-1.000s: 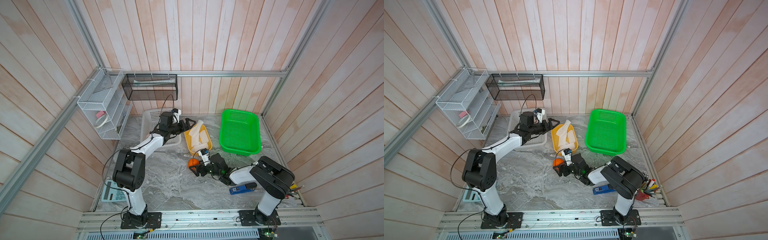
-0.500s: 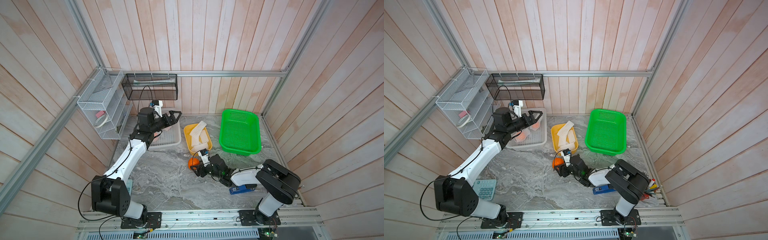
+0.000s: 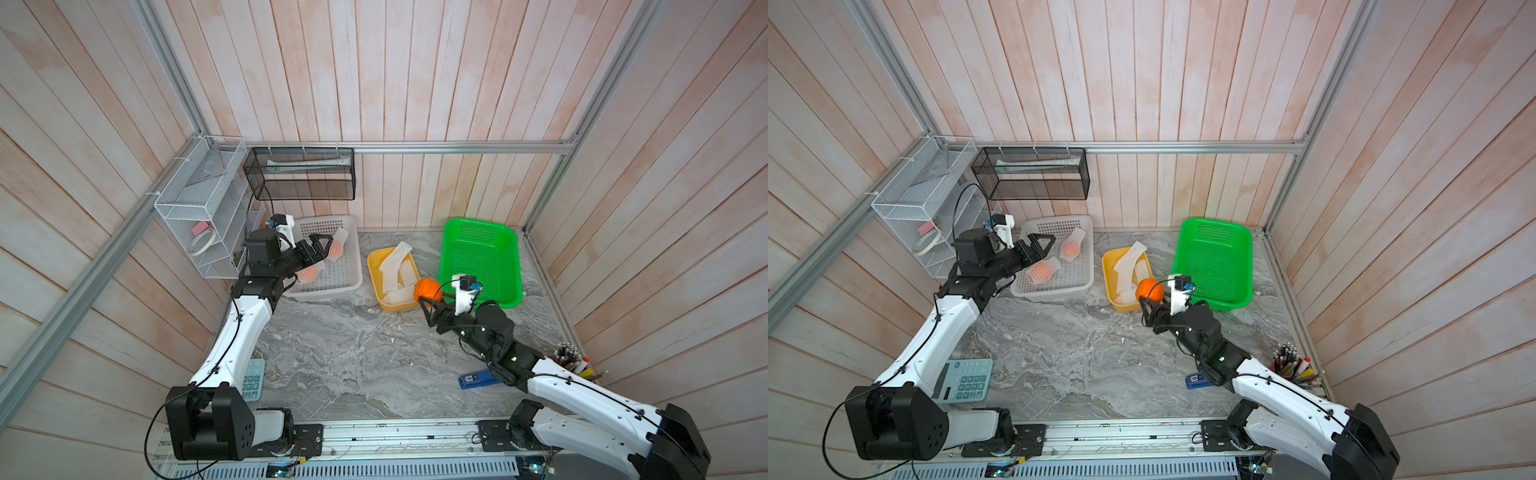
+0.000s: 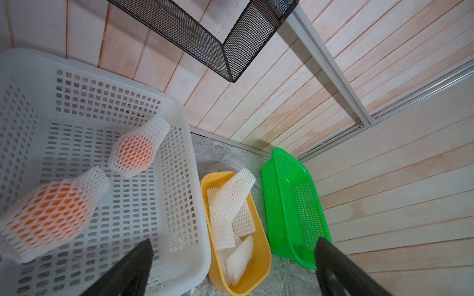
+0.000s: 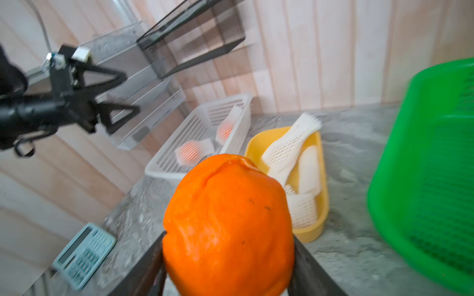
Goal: Remove foam nets from oranges
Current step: Pick up the orange from the center of the board, then place the orange in the basket.
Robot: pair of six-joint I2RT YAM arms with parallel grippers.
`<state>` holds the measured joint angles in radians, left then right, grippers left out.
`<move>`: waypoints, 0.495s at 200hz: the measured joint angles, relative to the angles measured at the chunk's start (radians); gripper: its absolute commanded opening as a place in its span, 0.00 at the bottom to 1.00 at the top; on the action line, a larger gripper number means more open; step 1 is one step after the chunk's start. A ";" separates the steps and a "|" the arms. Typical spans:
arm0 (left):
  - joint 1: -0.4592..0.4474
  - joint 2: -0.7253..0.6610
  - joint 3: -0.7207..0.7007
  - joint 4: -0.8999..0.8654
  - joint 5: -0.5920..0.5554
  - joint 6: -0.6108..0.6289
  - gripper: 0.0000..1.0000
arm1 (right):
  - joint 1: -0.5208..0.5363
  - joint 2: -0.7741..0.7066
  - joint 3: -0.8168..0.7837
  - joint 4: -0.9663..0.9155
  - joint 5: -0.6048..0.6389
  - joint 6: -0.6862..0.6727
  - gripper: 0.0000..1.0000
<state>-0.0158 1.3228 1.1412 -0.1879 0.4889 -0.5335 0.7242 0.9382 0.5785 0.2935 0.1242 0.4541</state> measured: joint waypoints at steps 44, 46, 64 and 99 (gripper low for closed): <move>0.000 0.053 0.037 -0.036 0.009 0.011 1.00 | -0.378 0.128 0.189 -0.201 -0.092 -0.023 0.54; 0.000 0.059 0.042 -0.039 0.010 0.012 1.00 | -0.393 0.142 0.200 -0.208 -0.098 -0.025 0.54; 0.000 0.116 0.084 -0.068 0.000 0.020 1.00 | -0.474 0.275 0.289 -0.272 -0.139 -0.045 0.54; 0.000 0.201 0.127 -0.113 -0.026 0.030 1.00 | -0.552 0.458 0.341 -0.303 -0.208 -0.048 0.54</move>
<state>-0.0158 1.5238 1.2686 -0.3008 0.4629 -0.5037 0.1722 1.3964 0.9195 -0.0097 -0.0837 0.4057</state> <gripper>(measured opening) 0.998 0.641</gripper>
